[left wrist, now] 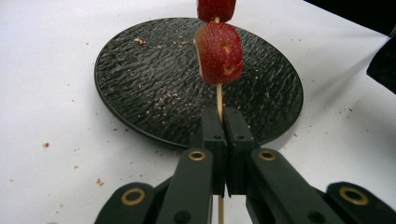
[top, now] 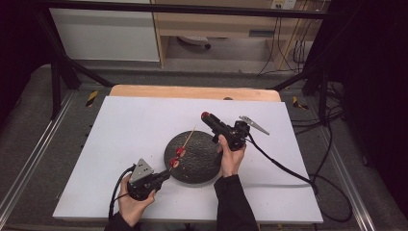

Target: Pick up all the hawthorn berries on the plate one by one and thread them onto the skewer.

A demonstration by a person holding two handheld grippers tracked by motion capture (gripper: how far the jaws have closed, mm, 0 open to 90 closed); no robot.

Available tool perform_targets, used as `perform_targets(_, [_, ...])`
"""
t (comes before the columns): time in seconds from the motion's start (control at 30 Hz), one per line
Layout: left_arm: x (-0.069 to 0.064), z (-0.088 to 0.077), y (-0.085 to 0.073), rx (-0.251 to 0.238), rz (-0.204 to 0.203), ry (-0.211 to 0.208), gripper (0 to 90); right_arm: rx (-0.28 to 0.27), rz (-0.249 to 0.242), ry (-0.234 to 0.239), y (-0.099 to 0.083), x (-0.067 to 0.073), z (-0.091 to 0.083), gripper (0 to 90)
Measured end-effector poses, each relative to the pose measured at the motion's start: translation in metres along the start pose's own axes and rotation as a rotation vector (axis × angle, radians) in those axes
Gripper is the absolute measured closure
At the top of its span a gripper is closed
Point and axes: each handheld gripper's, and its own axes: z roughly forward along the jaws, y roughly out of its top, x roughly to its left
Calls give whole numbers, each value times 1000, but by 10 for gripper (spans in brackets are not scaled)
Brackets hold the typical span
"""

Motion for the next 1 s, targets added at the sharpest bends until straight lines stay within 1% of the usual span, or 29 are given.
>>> perform_targets(0.33, [-6, 4, 7, -14, 3, -7, 884, -26, 24, 3, -3, -1, 3, 627])
perform_targets(0.57, [-8, 7, 10, -22, 4, -8, 884, -34, 42, 12, -6, -1, 4, 627])
perform_targets(1.0, [-9, 9, 12, -32, 5, -4, 884, -35, 69, 28, -10, -1, 5, 627])
